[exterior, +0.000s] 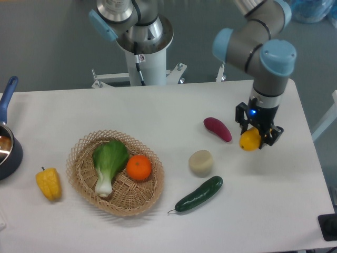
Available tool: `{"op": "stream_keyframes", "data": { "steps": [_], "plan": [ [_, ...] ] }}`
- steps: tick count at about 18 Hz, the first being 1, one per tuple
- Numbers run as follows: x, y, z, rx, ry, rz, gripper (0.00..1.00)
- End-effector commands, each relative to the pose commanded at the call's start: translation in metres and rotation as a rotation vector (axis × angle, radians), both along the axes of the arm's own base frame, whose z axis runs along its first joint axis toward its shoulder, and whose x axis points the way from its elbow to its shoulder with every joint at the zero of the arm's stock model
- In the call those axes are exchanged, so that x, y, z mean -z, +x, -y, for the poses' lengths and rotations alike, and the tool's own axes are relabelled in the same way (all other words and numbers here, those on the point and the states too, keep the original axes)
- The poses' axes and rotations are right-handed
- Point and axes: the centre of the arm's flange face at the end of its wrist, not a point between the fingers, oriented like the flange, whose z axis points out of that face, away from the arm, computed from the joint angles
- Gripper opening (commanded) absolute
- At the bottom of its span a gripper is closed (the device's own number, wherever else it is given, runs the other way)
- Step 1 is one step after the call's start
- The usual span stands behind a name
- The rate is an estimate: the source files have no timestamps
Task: Place the mango on the table
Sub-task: 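Carry the held mango past the sweet potato toward the table edge, then lower the mango onto the table beside the sweet potato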
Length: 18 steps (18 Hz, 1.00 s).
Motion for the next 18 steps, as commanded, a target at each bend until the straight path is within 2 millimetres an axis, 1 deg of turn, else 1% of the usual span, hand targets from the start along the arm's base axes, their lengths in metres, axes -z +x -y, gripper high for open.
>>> {"op": "stream_keyframes", "data": {
  "steps": [1, 2, 3, 8, 10, 12, 14, 18],
  "plan": [
    [0.006, -0.005, 0.007, -0.005, -0.003, 0.008, 0.36],
    [0.007, -0.011, 0.016, -0.022, -0.003, 0.009, 0.36],
    [0.006, -0.013, 0.020, -0.028, -0.003, 0.008, 0.36],
    [0.014, -0.008, 0.021, -0.012, -0.012, 0.020, 0.36],
    [0.021, -0.009, 0.021, 0.060, -0.024, 0.017, 0.36],
    [0.027, -0.008, 0.026, 0.103, -0.058, 0.015, 0.36],
    [0.033, -0.004, 0.027, 0.104, -0.070, 0.025, 0.36],
    [0.035, -0.006, 0.034, 0.095, -0.071, 0.030, 0.36]
  ]
}}
